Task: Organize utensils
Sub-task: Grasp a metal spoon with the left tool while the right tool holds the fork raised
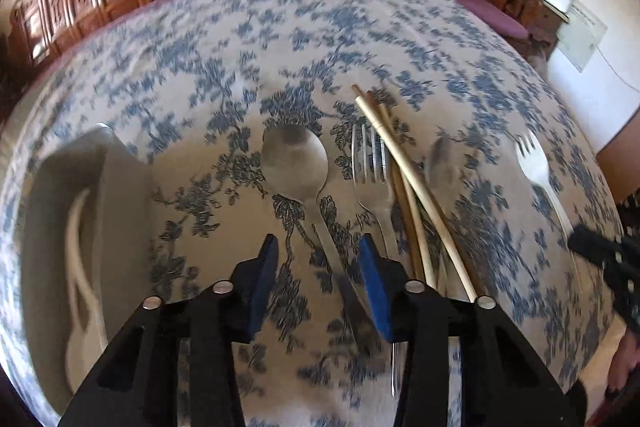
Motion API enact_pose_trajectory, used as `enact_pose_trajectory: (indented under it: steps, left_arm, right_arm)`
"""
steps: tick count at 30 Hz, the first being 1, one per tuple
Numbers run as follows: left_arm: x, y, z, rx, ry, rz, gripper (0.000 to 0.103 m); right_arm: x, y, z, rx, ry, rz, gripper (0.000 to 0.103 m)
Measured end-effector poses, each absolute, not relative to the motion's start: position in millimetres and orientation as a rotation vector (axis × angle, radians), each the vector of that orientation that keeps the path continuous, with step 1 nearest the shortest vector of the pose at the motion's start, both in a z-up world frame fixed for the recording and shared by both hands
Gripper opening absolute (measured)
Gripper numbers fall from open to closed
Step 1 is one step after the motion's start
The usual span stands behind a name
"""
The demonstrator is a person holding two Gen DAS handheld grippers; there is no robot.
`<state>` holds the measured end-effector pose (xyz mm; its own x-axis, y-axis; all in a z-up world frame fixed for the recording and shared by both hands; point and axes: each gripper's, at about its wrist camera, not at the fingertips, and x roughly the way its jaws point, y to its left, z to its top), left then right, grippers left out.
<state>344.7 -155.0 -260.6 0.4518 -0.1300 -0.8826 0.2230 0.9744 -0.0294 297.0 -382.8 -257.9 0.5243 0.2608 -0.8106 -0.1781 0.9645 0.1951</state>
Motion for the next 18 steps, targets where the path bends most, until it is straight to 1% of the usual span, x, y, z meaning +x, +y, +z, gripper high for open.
enact_pose_trajectory:
  steps: [1,6,8,9,10,18]
  left_arm:
    - [349,-156,-264,0.090,1.091,-0.208,0.034]
    - [352,-164,-268,0.129,1.077,-0.188,0.031]
    - [352,-166,-268,0.136,1.080,-0.195,0.023]
    - [353,-167,-267,0.146,1.082,-0.191,0.015]
    - [353,-168,-267,0.153,1.086,-0.189,0.010]
    - [357,-160,-266,0.125,1.136,-0.186,0.010]
  right_arm:
    - [298,-385,-261,0.100,0.992,0.262,0.005]
    - [298,-387,-263,0.109,0.995,0.268,0.005]
    - [299,-386,-263,0.112,0.995,0.270,0.005]
    - [299,-386,-263,0.109,0.996,0.272,0.005]
    - [299,-385,-263,0.108,0.997,0.273,0.005]
    - [296,-375,-259,0.090,0.994,0.292,0.005]
